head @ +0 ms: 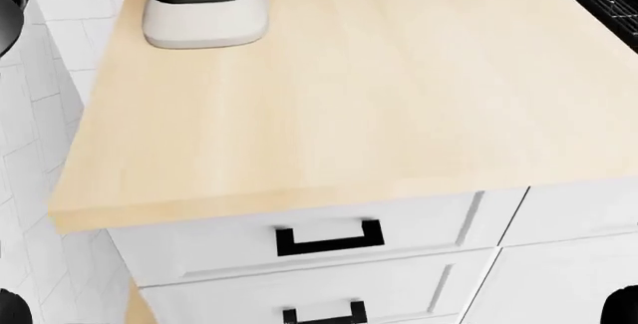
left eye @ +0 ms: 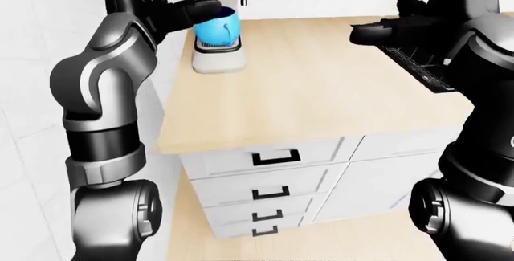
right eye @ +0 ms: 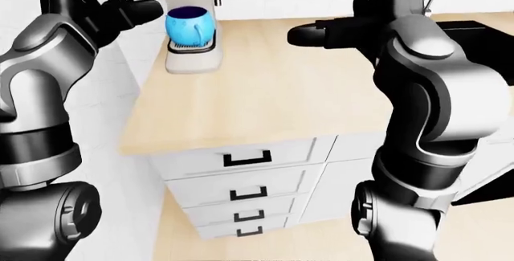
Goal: Press the button on the coffee machine to serve coffee.
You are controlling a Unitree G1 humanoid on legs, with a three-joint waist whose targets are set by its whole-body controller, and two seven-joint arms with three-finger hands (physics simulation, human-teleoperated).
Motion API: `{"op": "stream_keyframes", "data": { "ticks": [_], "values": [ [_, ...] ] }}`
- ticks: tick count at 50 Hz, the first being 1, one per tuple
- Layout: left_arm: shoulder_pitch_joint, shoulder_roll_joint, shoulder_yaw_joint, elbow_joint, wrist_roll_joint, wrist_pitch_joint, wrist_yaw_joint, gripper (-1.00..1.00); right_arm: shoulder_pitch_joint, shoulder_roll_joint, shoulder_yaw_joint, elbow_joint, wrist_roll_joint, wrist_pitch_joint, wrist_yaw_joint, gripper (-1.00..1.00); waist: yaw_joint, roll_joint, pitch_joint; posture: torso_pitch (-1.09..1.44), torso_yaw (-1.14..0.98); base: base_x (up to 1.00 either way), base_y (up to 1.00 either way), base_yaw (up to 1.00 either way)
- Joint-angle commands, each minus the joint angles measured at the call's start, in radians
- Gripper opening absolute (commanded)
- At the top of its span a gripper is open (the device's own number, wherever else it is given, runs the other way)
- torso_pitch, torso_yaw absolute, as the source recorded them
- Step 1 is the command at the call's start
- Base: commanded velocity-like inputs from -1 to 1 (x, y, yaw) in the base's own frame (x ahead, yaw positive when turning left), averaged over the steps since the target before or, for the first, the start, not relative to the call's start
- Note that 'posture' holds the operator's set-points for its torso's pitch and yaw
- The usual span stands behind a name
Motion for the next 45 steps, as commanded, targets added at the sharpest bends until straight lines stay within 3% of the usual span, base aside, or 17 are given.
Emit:
{"op": "stream_keyframes", "data": {
  "ticks": [1,3,6,7,12,14,17,23,33,34,36,38,39,41,43,44,45],
  "values": [
    [-0.022,0.004,0.001,-0.020,-0.004,-0.008,0.001,1.00,-0.017,-0.008,-0.008,-0.003,-0.001,-0.012,-0.001,1.00,-0.002,-0.017,-0.027,0.00,0.00,0.00,0.00,0.00],
    [-0.018,0.003,0.000,-0.021,-0.004,-0.010,0.000,1.00,-0.010,-0.009,-0.010,-0.005,-0.002,-0.021,-0.003,1.00,0.003,0.010,-0.028,0.00,0.00,0.00,0.00,0.00],
    [-0.017,0.001,-0.002,-0.017,-0.001,-0.015,-0.002,1.00,-0.011,-0.019,-0.006,-0.016,-0.005,-0.011,-0.005,1.00,0.005,0.004,-0.028,0.00,0.00,0.00,0.00,0.01],
    [-0.016,0.000,-0.001,-0.018,-0.002,-0.016,-0.002,1.00,-0.009,-0.023,-0.003,-0.017,-0.008,-0.010,-0.002,1.00,0.030,0.006,-0.048,0.00,0.00,-0.05,0.00,1.00],
    [-0.005,0.000,0.001,-0.024,-0.003,-0.017,-0.001,1.00,-0.001,-0.014,-0.002,-0.019,-0.020,-0.021,-0.004,1.00,-0.003,0.000,-0.056,0.00,0.00,-0.05,0.00,0.72],
    [-0.007,0.002,0.003,-0.022,-0.003,-0.018,0.000,1.00,-0.002,-0.017,0.001,-0.018,-0.026,-0.017,-0.003,1.00,-0.009,0.012,-0.016,0.00,0.00,0.00,0.00,0.00],
    [-0.003,0.000,0.002,-0.019,-0.002,-0.024,0.000,1.00,0.004,-0.021,0.007,-0.020,-0.037,-0.017,0.005,1.00,-0.015,0.084,-0.027,0.00,0.00,0.00,0.00,0.00],
    [0.002,0.004,0.001,0.002,0.004,-0.047,-0.010,1.00,0.015,-0.021,0.000,-0.031,-0.059,-0.006,0.018,1.00,-0.005,-0.004,-0.022,0.00,0.00,0.00,0.00,0.00],
    [0.000,0.010,-0.003,0.045,0.023,-0.082,-0.047,1.00,0.002,-0.027,-0.001,-0.022,-0.077,-0.010,0.029,1.00,0.001,0.017,-0.038,0.00,0.00,0.00,0.00,0.00],
    [0.001,0.010,-0.004,0.051,0.026,-0.087,-0.052,1.00,0.003,-0.027,0.000,-0.018,-0.078,-0.015,0.032,1.00,-0.001,0.021,-0.072,0.00,0.00,0.24,0.00,0.00],
    [-0.003,0.012,-0.002,0.066,0.030,-0.096,-0.058,1.00,-0.003,-0.028,0.005,-0.016,-0.081,-0.016,0.037,1.00,-0.002,0.025,-0.021,0.00,0.00,0.42,0.00,0.00],
    [-0.007,0.013,0.000,0.075,0.033,-0.100,-0.060,1.00,-0.011,-0.029,0.007,-0.004,-0.085,-0.013,0.041,1.00,-0.003,0.020,-0.011,0.00,0.00,0.39,0.00,0.00],
    [-0.012,0.014,0.002,0.081,0.033,-0.100,-0.059,1.00,-0.014,-0.028,0.004,0.003,-0.088,-0.013,0.041,1.00,0.000,0.014,0.016,0.00,0.00,0.00,0.00,0.00],
    [-0.013,0.014,0.004,0.074,0.030,-0.093,-0.053,1.00,-0.013,-0.025,0.001,0.000,-0.090,-0.017,0.041,1.00,-0.001,0.018,-0.039,0.00,0.00,0.00,0.00,0.00],
    [-0.012,0.013,0.003,0.077,0.030,-0.096,-0.053,1.00,-0.009,-0.028,-0.003,-0.007,-0.091,-0.018,0.044,1.00,-0.001,0.019,-0.045,0.00,0.00,0.00,0.00,0.00],
    [-0.011,0.013,0.003,0.073,0.029,-0.093,-0.051,1.00,-0.010,-0.030,-0.004,-0.011,-0.092,-0.015,0.044,1.00,-0.002,0.020,-0.072,0.00,0.00,0.13,0.00,0.00],
    [-0.011,0.013,0.004,0.070,0.028,-0.090,-0.050,1.00,-0.011,-0.030,-0.005,-0.012,-0.092,-0.014,0.044,1.00,-0.001,0.022,-0.060,0.00,0.00,0.33,0.00,0.00]
  ]
}}
